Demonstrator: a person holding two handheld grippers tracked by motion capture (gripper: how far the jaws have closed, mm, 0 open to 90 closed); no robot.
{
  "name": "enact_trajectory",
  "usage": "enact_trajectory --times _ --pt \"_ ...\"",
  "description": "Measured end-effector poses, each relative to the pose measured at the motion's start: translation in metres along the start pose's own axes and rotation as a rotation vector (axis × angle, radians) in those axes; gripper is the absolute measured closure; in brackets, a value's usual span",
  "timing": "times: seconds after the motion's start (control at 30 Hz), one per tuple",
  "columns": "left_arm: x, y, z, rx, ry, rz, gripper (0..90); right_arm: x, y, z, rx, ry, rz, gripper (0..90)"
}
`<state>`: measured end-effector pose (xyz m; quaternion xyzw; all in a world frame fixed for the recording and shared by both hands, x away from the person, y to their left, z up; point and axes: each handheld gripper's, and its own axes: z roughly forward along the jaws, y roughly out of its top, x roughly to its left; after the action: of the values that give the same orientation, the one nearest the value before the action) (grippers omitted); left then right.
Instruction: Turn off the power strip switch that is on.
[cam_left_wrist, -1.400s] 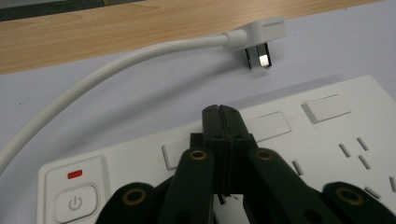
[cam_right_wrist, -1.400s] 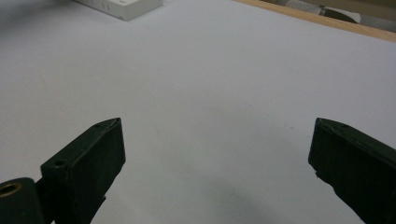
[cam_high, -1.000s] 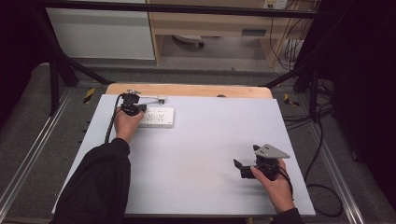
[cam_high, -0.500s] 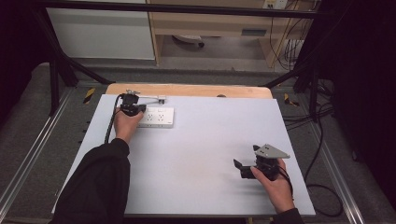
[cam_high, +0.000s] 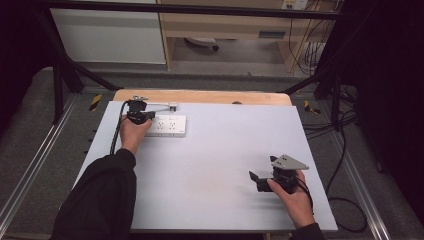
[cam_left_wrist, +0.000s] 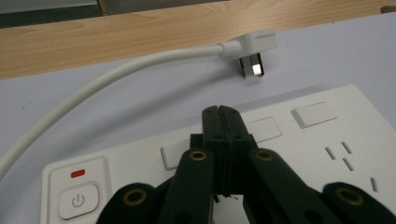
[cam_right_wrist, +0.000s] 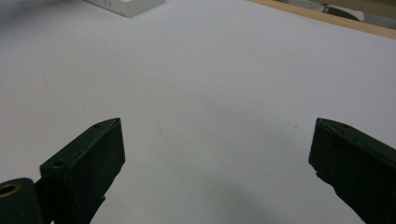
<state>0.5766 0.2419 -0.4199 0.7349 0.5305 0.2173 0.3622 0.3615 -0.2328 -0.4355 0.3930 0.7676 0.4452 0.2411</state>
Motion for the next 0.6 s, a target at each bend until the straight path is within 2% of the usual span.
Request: enact_trajectory --times 0.27,0.37,0.53,0.6 --pt "-0.0035 0.0017 -0.0014 -0.013 -0.020 -0.007 90.0 0.0000 0.0000 0.0006 0.003 -0.002 -0.002 4.0" --pt "-0.0047 0.0015 -0.0027 -0.033 -0.030 -0.014 89.3 0.0001 0.0000 0.0006 0.003 -0.003 -0.005 4.0" --pt "-0.0058 0.0018 -0.0054 -0.037 -0.021 -0.019 78.0 -0.0009 -0.0003 -0.0002 0.002 -0.007 0.004 4.0" --pt "-0.0062 0.0027 -0.0071 -0.041 -0.011 -0.033 70.7 -0.0005 -0.0002 -0.0003 0.002 -0.005 0.004 4.0"
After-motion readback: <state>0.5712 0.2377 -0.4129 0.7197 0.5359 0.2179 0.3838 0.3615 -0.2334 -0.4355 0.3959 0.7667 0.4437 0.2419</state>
